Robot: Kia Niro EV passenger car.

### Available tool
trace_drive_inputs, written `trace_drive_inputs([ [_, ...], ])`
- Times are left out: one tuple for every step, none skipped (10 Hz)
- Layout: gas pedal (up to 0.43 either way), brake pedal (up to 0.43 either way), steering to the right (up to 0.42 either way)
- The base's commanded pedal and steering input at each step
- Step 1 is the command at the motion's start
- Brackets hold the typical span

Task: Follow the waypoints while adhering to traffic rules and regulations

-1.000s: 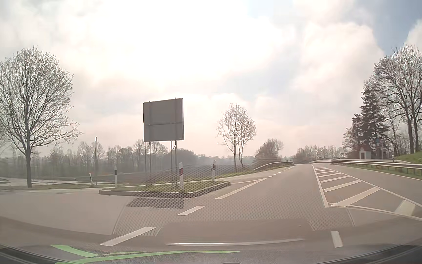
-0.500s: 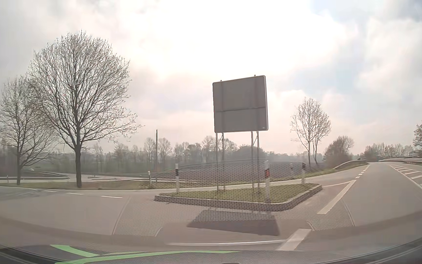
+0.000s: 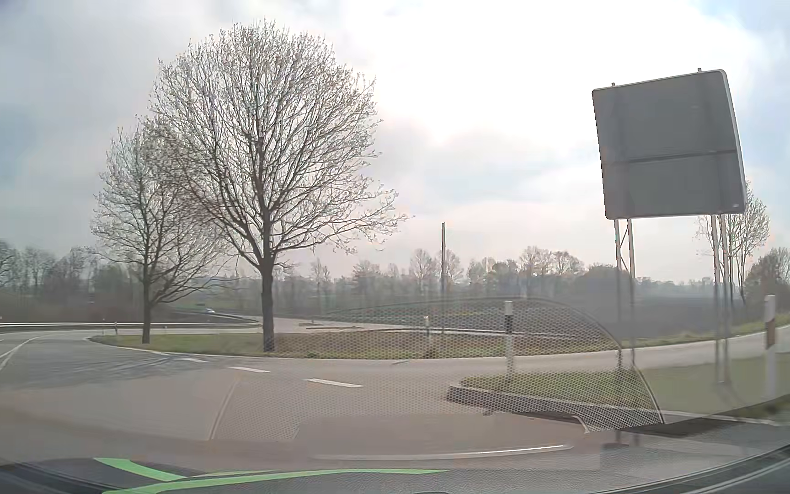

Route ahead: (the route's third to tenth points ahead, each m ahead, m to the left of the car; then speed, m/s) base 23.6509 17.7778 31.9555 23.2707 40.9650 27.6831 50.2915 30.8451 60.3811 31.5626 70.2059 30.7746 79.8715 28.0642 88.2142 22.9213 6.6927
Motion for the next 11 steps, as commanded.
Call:
trace_drive_inputs([
  [0.138, 0.0, -0.354],
  [0.15, 0.0, -0.349],
  [0.15, 0.0, -0.338],
  [0.169, 0.0, -0.33],
  [0.189, 0.0, -0.32],
  [0.197, 0.0, -0.31],
  [0.228, 0.0, -0.303],
  [0.248, 0.0, -0.289],
  [0.26, 0.0, -0.27],
  [0.28, 0.0, -0.251],
  [0.287, 0.0, -0.229],
])
